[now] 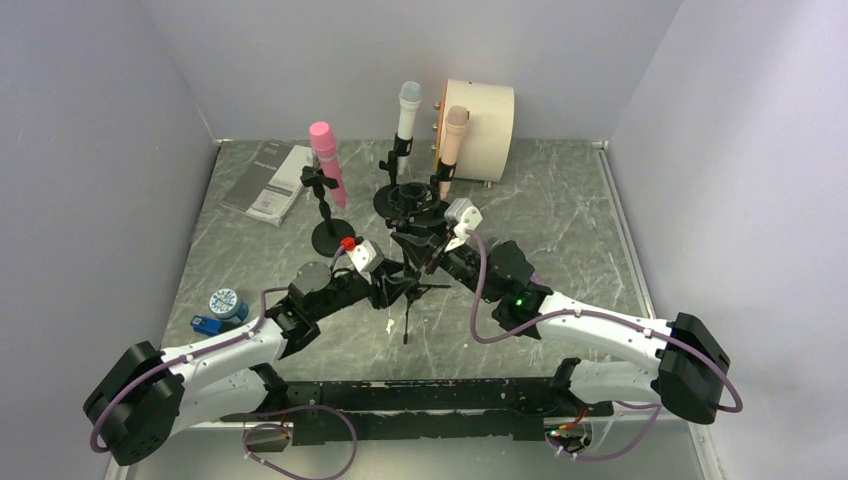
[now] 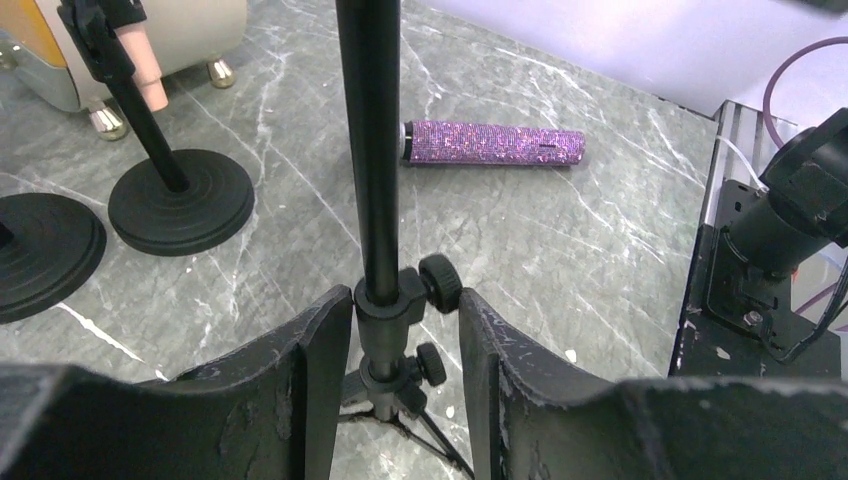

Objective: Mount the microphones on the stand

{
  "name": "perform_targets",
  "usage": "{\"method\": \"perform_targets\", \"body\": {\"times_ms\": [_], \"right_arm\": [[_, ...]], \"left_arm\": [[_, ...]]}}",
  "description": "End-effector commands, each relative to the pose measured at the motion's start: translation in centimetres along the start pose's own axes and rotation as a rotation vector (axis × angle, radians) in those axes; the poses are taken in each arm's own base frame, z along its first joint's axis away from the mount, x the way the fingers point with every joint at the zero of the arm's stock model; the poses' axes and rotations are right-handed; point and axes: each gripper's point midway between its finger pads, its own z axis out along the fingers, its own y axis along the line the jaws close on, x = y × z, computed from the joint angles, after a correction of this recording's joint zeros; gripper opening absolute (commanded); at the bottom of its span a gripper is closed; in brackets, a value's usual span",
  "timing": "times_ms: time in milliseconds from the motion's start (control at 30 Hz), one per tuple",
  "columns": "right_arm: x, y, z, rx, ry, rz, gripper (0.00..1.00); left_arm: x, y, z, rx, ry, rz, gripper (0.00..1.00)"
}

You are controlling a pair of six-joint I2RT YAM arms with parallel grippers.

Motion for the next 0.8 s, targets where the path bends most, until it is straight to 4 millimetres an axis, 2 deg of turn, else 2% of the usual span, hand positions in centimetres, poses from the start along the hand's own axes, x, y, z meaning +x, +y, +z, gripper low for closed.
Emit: {"method": "perform_targets", "body": {"times_ms": [0,33,67,100,267,333,500,733,767], "right_arm": [[-3.3,0.4,0.1,-0.014,-0.127,0.039,0.0],[-3.2,0.4,0.1,-0.013,-0.126,0.04,0.0],[-3.2,0.4,0.1,-0.014,-0.127,0.044,0.0],[-3.1,0.5,0.0,-0.016,-0.127,0.046,0.0],[-3.0,0.5,0.0,-0.021,-0.132,0.055,0.0],[-2.9,0.7,-0.1,-0.029,-0.132,0.057,0.0],[-2.5,1.4,-0.1,-0.07,-0.113,0.071,0.0],[-2.4,1.8,-0.2,-0.095,-0.113,0.079,0.0],[-2.4,1.8,-0.3,-0.093,-0.114,0.08,0.0]], "left_arm": [[-4.5,0.4,0.5,-0.037,-0.135,0.026,0.5],[-4.5,0.5,0.5,-0.042,-0.133,0.026,0.55],[-4.5,0.5,0.5,-0.04,-0.13,0.031,0.66],[-4.4,0.4,0.6,-0.032,-0.122,0.041,0.7],[-4.8,0.1,1.0,-0.006,-0.122,0.07,0.67],[-5.2,0.1,1.1,-0.005,-0.143,0.071,0.64],[-6.2,-0.2,1.7,0.018,-0.169,0.086,0.44],[-6.9,-0.4,1.9,0.033,-0.219,0.09,0.34],[-7.0,-0.6,1.9,0.042,-0.224,0.101,0.27]]}}
